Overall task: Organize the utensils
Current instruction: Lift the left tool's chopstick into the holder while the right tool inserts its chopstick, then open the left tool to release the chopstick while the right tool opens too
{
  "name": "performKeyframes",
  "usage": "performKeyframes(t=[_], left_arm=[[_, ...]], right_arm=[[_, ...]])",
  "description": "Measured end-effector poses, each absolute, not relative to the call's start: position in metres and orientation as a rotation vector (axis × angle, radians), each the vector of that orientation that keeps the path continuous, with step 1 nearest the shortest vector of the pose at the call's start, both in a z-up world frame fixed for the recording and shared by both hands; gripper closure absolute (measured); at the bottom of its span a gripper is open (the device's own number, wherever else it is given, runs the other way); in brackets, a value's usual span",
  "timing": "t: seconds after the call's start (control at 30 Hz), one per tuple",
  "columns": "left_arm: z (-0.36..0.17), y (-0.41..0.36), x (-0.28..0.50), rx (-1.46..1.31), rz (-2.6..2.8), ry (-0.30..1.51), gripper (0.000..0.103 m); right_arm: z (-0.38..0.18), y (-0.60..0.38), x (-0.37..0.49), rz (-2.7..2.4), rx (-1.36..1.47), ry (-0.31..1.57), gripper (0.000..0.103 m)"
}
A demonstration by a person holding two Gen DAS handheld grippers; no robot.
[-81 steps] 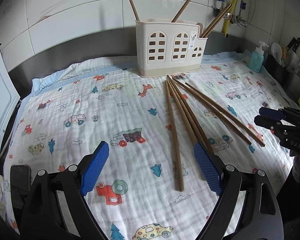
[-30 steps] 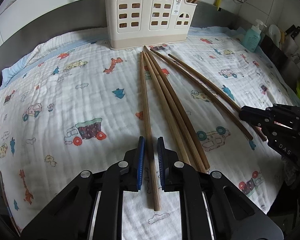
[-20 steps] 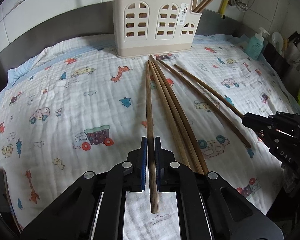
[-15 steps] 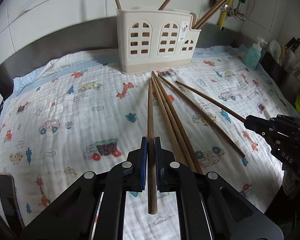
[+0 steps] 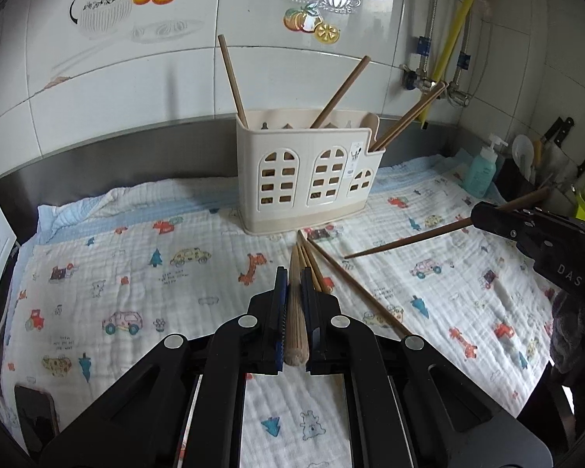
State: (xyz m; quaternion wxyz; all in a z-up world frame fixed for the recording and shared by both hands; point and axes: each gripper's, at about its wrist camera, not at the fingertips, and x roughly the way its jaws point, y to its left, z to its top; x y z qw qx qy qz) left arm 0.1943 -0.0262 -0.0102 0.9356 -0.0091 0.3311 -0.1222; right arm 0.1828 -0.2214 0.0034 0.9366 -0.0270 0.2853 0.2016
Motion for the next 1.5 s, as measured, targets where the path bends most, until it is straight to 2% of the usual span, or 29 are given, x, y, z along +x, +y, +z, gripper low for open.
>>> performKeyframes(t=[0.77, 0.93, 1.2, 1.33, 1.5], left_arm=[[0.083, -0.022, 0.220, 0.042, -0.280, 0.520, 0.098], [0.120, -0.021, 0.226, 0.056, -0.267, 0.446, 0.098], [0.175, -0.025, 0.256, 0.070, -0.234, 0.336, 0.098], [0.181, -0.027, 0.278, 0.037, -0.231, 0.325, 0.098], [0.164, -0.031, 0.307, 0.021, -0.211, 0.372, 0.098]], right_arm=[[0.149, -0.237, 0.255, 0.369, -0.085, 0.413, 0.097], [0.144, -0.231, 0.275, 0.353, -0.098, 0.443, 0.097], [0.105, -0.221, 0.304, 0.341, -0.113, 0.538, 0.097], [0.093, -0.218, 0.311, 0.343, -0.122, 0.564, 0.097], [0.085, -0.217, 0.315, 0.345, -0.130, 0.577, 0.097]])
